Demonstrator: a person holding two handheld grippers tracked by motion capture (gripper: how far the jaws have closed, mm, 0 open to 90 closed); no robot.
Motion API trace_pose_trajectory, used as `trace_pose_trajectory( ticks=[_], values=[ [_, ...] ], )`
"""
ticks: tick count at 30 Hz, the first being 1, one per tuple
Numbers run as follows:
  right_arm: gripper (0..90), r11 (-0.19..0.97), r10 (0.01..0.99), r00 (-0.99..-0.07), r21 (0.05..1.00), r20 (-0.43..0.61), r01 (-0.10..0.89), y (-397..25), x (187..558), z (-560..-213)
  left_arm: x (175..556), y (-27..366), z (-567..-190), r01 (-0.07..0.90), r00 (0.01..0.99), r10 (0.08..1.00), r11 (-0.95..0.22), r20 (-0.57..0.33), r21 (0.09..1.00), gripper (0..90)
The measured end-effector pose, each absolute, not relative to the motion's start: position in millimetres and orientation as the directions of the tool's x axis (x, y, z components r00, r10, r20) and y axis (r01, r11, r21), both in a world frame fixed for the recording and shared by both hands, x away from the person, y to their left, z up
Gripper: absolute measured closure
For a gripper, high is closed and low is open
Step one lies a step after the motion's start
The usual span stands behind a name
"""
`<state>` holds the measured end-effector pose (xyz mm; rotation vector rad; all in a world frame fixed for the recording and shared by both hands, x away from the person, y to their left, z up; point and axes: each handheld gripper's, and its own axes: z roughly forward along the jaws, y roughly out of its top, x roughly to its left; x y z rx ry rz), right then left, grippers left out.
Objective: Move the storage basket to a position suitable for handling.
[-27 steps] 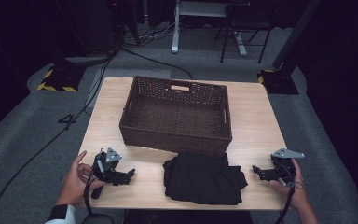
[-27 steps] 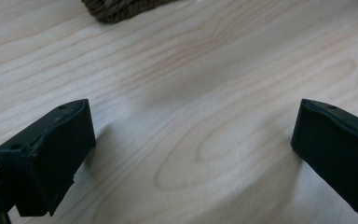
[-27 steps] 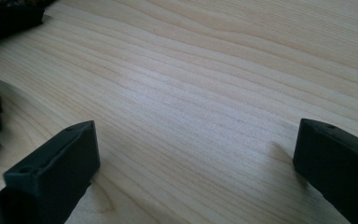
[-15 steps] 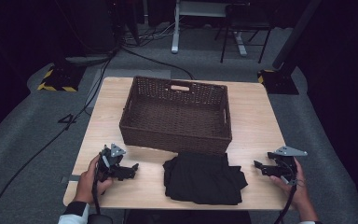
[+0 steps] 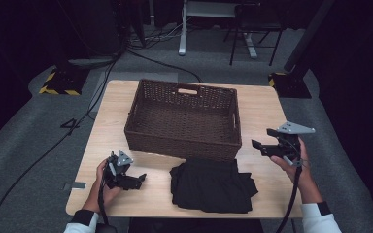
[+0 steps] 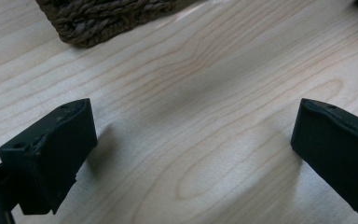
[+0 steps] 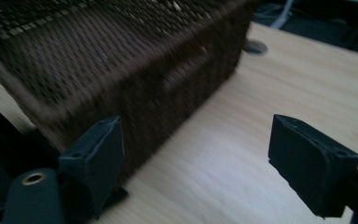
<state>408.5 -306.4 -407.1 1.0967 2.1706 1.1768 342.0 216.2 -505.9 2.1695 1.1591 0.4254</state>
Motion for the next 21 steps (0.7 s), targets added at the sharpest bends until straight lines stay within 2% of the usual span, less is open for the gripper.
trace_pose_trajectory(
  ticks=[4, 7, 10, 17, 21],
  values=[
    [18.6, 0.353, 0.779, -0.626, 0.846, -0.029, 0.4, -279, 421, -393, 334, 213, -505, 0.589, 0.59, 0.807, -0.452, 0.025, 0.67, 0.5],
    [18.6, 0.335, 0.772, -0.635, 0.837, 0.02, 0.433, -265, 436, -392, 331, 211, -506, 0.589, 0.623, 0.782, -0.464, -0.005, 0.662, 0.6],
    [18.5, 0.364, 0.779, -0.627, 0.806, 0.011, 0.466, -252, 449, -399, 332, 210, -506, 0.573, 0.654, 0.757, -0.483, -0.014, 0.662, 0.5],
    [14.8, 0.411, 0.797, -0.604, 0.735, -0.003, 0.539, -242, 475, -414, 364, 217, -506, 0.607, 0.598, 0.801, -0.441, -0.015, 0.661, 0.5],
    [15.8, 0.384, 0.822, -0.569, 0.733, 0.005, 0.561, -253, 481, -416, 378, 214, -506, 0.604, 0.599, 0.8, -0.442, -0.013, 0.663, 0.5]
  ],
)
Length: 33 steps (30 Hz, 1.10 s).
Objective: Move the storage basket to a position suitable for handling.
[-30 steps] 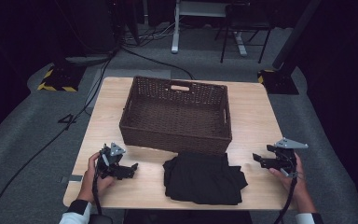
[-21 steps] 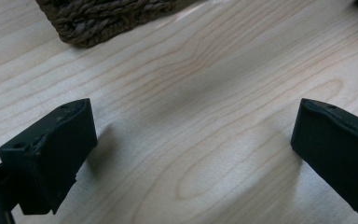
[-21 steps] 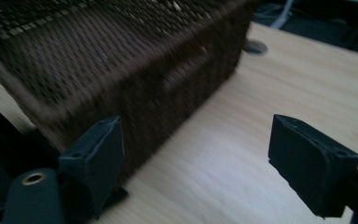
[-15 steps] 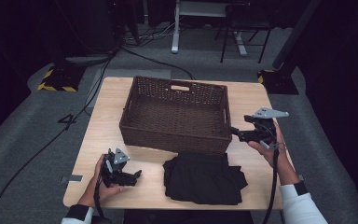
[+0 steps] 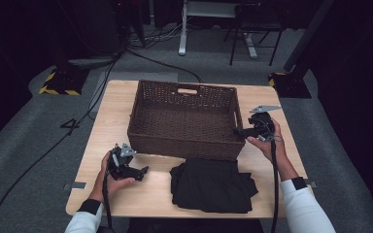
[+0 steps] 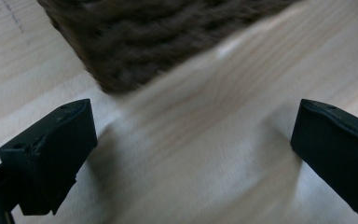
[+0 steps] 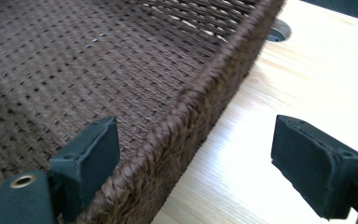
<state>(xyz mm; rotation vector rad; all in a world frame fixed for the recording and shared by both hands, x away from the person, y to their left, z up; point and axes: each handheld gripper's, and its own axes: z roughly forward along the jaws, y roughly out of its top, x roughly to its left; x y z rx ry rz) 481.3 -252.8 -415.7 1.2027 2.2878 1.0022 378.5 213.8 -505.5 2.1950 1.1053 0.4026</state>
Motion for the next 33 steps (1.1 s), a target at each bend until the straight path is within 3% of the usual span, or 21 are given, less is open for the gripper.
trace_pose_trajectory(
  ticks=[4, 5, 12, 27, 33],
  values=[
    [15.8, 0.356, 0.834, -0.55, 0.735, 0.027, 0.577, -266, 487, -417, 389, 200, -505, 0.592, 0.607, 0.795, -0.446, -0.008, 0.671, 1.4],
    [16.0, 0.35, 0.841, -0.54, 0.732, 0.028, 0.584, -269, 488, -418, 392, 194, -505, 0.583, 0.62, 0.785, -0.451, -0.01, 0.676, 6.2],
    [25.9, 0.309, 0.865, -0.499, 0.733, 0.048, 0.606, -298, 490, -417, 407, 169, -504, 0.56, 0.656, 0.755, -0.478, -0.01, 0.677, 6.4],
    [27.6, 0.311, 0.9, -0.436, 0.719, -0.013, 0.621, -331, 487, -416, 426, 133, -504, 0.54, 0.689, 0.724, -0.504, -0.011, 0.674, 7.0],
    [25.2, 0.277, 0.892, -0.452, 0.779, 0.009, 0.563, -337, 472, -405, 422, 142, -503, 0.545, 0.687, 0.727, -0.496, -0.021, 0.676, 10.8]
  ],
)
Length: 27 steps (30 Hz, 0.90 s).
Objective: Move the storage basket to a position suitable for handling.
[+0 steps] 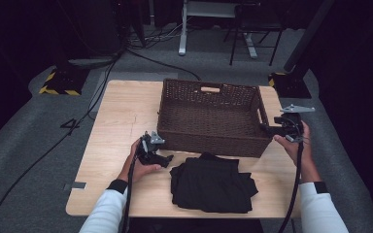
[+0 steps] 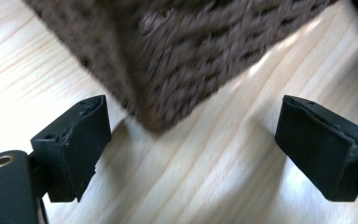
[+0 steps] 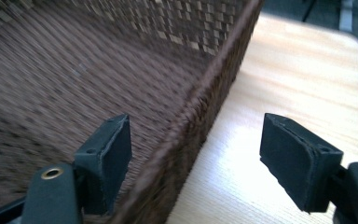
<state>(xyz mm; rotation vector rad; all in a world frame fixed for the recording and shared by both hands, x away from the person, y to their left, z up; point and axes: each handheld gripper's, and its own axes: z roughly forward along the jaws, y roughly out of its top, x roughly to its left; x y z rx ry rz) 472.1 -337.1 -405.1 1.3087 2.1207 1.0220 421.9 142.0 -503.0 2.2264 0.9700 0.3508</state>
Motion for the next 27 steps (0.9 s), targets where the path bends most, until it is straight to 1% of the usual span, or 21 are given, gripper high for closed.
trace_pose_trajectory(
  ticks=[2, 3, 5, 6, 7, 9, 11, 12, 13, 15, 17, 19, 20, 21, 23, 24, 27],
  values=[
    [24.0, 0.25, 0.888, -0.459, 0.809, 0.027, 0.532, -343, 459, -397, 417, 148, -501, 0.551, 0.689, 0.724, -0.501, -0.025, 0.668, 13.8],
    [24.0, 0.242, 0.887, -0.461, 0.826, 0.025, 0.51, -346, 449, -393, 414, 153, -499, 0.564, 0.678, 0.735, -0.499, -0.024, 0.658, 17.0],
    [21.7, 0.267, 0.883, -0.469, 0.836, -0.012, 0.48, -353, 426, -387, 408, 160, -496, 0.597, 0.666, 0.743, -0.477, -0.067, 0.645, 15.8],
    [21.4, 0.275, 0.883, -0.468, 0.839, -0.028, 0.469, -356, 417, -387, 403, 164, -495, 0.6, 0.665, 0.742, -0.461, -0.087, 0.653, 16.9],
    [21.4, 0.275, 0.886, -0.462, 0.843, -0.036, 0.463, -360, 405, -387, 393, 168, -492, 0.582, 0.676, 0.731, -0.459, -0.086, 0.672, 17.0],
    [20.6, 0.272, 0.878, -0.477, 0.846, -0.024, 0.459, -367, 378, -393, 383, 169, -489, 0.567, 0.691, 0.719, -0.47, -0.079, 0.677, 16.4],
    [20.6, 0.273, 0.874, -0.485, 0.843, -0.016, 0.464, -368, 362, -401, 367, 169, -484, 0.545, 0.707, 0.704, -0.486, -0.063, 0.683, 16.2],
    [20.6, 0.279, 0.869, -0.495, 0.838, -0.012, 0.469, -368, 356, -405, 357, 166, -481, 0.538, 0.698, 0.715, -0.492, -0.036, 0.684, 16.5],
    [20.8, 0.299, 0.862, -0.506, 0.829, -0.022, 0.473, -365, 347, -413, 351, 165, -478, 0.542, 0.688, 0.725, -0.482, -0.034, 0.688, 17.0],
    [21.9, 0.31, 0.863, -0.504, 0.816, -0.027, 0.488, -360, 337, -424, 336, 161, -470, 0.51, 0.704, 0.709, -0.475, -0.031, 0.717, 17.0],
    [21.8, 0.322, 0.848, -0.53, 0.804, -0.01, 0.5, -354, 328, -436, 324, 157, -462, 0.469, 0.726, 0.688, -0.481, -0.013, 0.741, 17.0],
    [21.5, 0.312, 0.836, -0.548, 0.792, 0.034, 0.524, -346, 321, -447, 312, 149, -457, 0.449, 0.753, 0.657, -0.47, -0.039, 0.76, 16.3],
    [20.8, 0.362, 0.812, -0.584, 0.773, 0.013, 0.521, -337, 315, -451, 312, 149, -457, 0.449, 0.753, 0.657, -0.47, -0.039, 0.76, 16.2],
    [20.9, 0.367, 0.808, -0.59, 0.773, 0.011, 0.517, -331, 311, -453, 305, 140, -455, 0.426, 0.777, 0.628, -0.484, -0.036, 0.764, 16.2],
    [22.4, 0.369, 0.794, -0.608, 0.775, 0.025, 0.513, -322, 306, -454, 301, 130, -456, 0.412, 0.799, 0.599, -0.492, -0.045, 0.767, 16.1],
    [24.5, 0.374, 0.781, -0.624, 0.777, 0.03, 0.506, -315, 303, -453, 299, 122, -458, 0.403, 0.809, 0.587, -0.513, -0.033, 0.758, 16.2],
    [23.6, 0.404, 0.748, -0.663, 0.781, 0.017, 0.476, -294, 296, -451, 301, 104, -466, 0.401, 0.819, 0.573, -0.56, -0.011, 0.725, 16.4]
  ],
)
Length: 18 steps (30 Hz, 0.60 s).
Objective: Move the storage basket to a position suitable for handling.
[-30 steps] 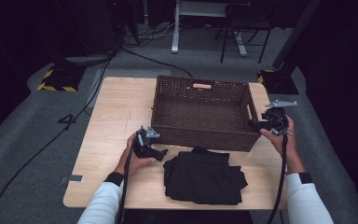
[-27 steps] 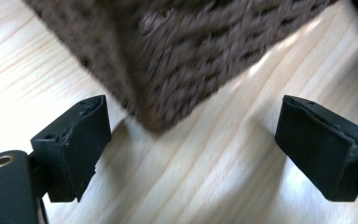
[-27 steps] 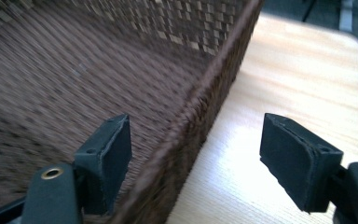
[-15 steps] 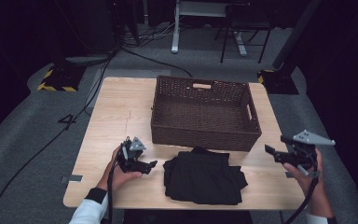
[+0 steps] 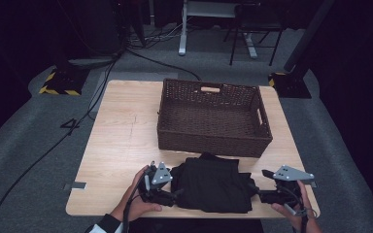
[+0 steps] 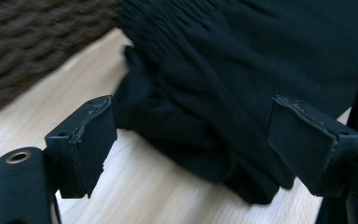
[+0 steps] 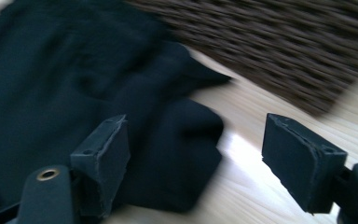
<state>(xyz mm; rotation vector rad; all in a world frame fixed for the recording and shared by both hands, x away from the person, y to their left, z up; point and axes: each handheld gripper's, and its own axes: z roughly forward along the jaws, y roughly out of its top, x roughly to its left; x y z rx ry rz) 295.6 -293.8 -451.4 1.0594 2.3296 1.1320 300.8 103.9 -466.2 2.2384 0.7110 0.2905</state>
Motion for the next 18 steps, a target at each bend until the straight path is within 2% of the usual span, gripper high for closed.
trace_pose_trajectory(
  ticks=[2, 6, 10, 11, 13, 18],
  values=[
    [21.1, 0.416, 0.71, -0.703, 0.783, 0.037, 0.462, -278, 293, -451, 307, 95, -474, 0.412, 0.815, 0.58, -0.602, 0.019, 0.684, 16.3],
    [17.8, 0.458, 0.671, -0.741, 0.768, 0.031, 0.447, -254, 293, -458, 314, 90, -482, 0.415, 0.823, 0.568, -0.613, 0.011, 0.672, 14.4],
    [14.5, 0.438, 0.687, -0.723, 0.748, 0.079, 0.498, -249, 305, -472, 324, 86, -488, 0.423, 0.83, 0.558, -0.62, -0.008, 0.661, 7.1],
    [11.7, 0.438, 0.69, -0.719, 0.743, 0.083, 0.506, -249, 310, -476, 326, 85, -491, 0.426, 0.833, 0.553, -0.625, -0.014, 0.654, 5.9],
    [0.0, 0.421, 0.708, -0.698, 0.728, 0.109, 0.541, -250, 318, -485, 331, 82, -495, 0.433, 0.838, 0.544, -0.623, -0.036, 0.651, 2.3],
    [0.2, 0.412, 0.715, -0.687, 0.713, 0.133, 0.567, -255, 334, -495, 340, 78, -500, 0.437, 0.855, 0.511, -0.616, -0.09, 0.655, 0.0]
  ],
)
